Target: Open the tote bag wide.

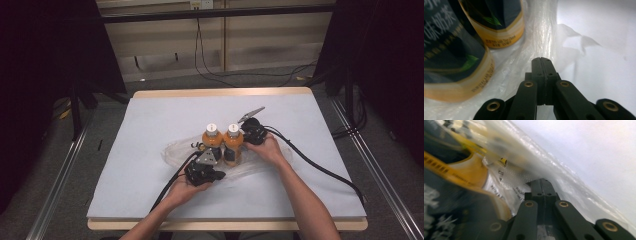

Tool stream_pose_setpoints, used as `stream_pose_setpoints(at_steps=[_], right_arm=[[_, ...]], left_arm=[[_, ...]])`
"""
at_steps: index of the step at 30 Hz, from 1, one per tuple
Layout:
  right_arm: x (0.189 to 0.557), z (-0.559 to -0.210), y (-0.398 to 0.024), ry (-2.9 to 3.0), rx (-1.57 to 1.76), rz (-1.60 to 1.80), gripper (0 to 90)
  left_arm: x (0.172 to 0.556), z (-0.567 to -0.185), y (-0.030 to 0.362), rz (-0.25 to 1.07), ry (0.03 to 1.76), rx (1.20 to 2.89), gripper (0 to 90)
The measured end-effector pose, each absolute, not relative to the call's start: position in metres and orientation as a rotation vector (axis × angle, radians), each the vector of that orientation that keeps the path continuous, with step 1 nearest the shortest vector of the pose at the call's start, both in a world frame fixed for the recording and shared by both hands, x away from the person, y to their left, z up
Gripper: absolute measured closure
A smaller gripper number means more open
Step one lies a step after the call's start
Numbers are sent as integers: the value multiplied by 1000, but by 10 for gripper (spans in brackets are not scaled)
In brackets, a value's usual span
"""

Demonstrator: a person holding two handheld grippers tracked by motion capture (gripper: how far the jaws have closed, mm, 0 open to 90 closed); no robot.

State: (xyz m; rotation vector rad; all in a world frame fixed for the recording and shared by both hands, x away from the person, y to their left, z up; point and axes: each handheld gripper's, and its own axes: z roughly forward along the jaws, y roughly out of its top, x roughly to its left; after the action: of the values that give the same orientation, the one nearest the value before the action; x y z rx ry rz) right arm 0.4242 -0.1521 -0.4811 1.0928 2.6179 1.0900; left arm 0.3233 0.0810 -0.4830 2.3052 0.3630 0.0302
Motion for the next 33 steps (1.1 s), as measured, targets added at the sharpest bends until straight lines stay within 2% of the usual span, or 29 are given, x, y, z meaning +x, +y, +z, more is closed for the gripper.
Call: stream_pose_setpoints(at_steps=[33], right_arm=[[459,-481,-135,2532,1203,1035,900]], left_arm=[[307,-481,83,-24,304,2323,900]])
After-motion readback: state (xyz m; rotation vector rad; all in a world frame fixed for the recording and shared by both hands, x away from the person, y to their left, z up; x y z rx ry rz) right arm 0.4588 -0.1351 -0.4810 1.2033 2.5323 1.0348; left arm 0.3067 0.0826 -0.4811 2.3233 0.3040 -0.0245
